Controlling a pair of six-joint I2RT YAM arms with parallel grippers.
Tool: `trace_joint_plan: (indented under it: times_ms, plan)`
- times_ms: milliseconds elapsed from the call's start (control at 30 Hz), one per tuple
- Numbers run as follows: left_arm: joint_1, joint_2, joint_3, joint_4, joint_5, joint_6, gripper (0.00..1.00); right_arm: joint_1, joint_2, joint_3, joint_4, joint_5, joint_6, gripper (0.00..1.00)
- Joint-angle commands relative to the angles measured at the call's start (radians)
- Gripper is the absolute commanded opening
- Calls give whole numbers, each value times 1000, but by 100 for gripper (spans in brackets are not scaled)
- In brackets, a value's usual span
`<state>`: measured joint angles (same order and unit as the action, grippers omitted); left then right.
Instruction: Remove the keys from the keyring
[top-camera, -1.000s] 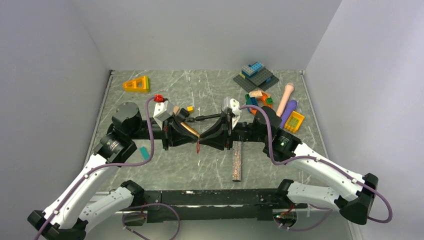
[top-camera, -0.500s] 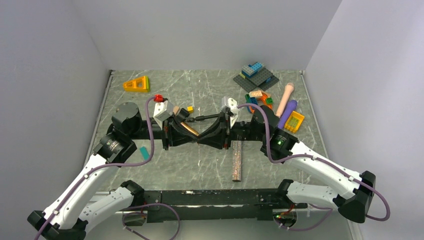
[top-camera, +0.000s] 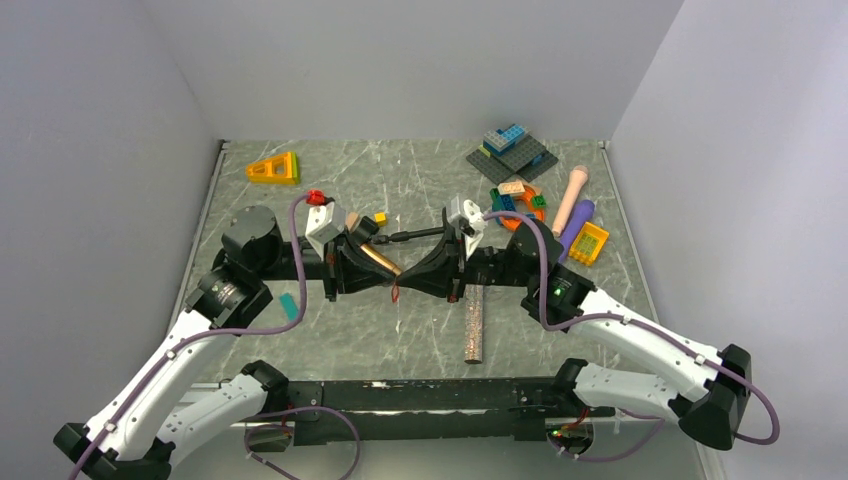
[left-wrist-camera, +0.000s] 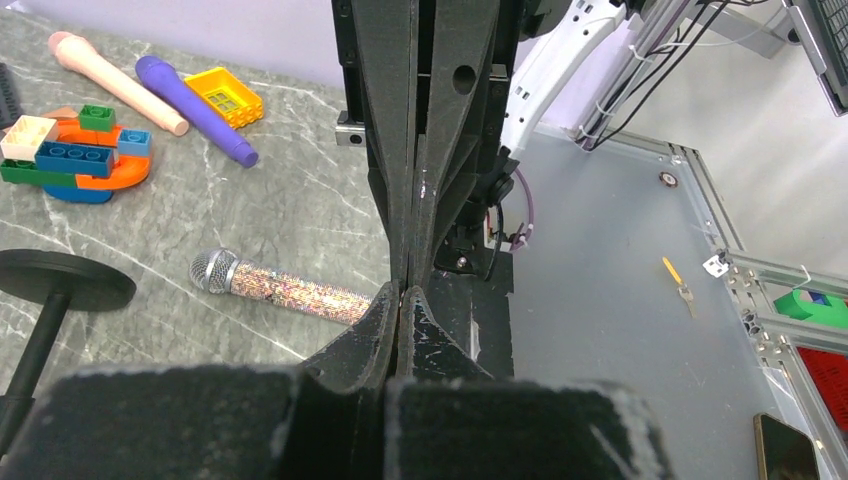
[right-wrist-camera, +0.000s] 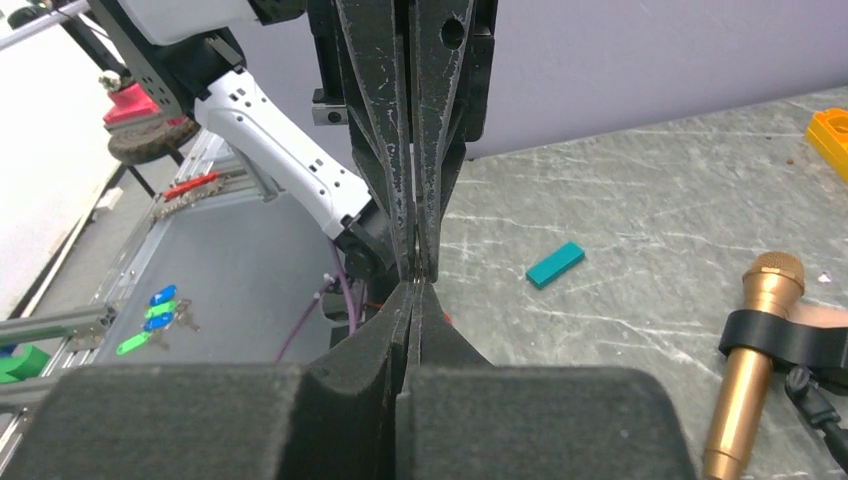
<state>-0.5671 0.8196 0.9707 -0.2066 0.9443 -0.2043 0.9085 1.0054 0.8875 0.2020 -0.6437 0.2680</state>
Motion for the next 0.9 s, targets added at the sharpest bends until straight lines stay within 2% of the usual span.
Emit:
trace_joint_plan:
  times_ms: [0,167,333,867]
  plan:
    - [1,-24,3,38,-3,7,0,3,-23,-63,220,-34,99,0]
    - [6,-47,-3,48,-8,6,0,5,2,-148,451,-5,190,0]
    - [15,-71,-11,66,-13,-2,0,11,32,-182,586,12,247,0]
    - [39,-101,-33,115,-24,-36,0,25,87,-211,840,68,331,0]
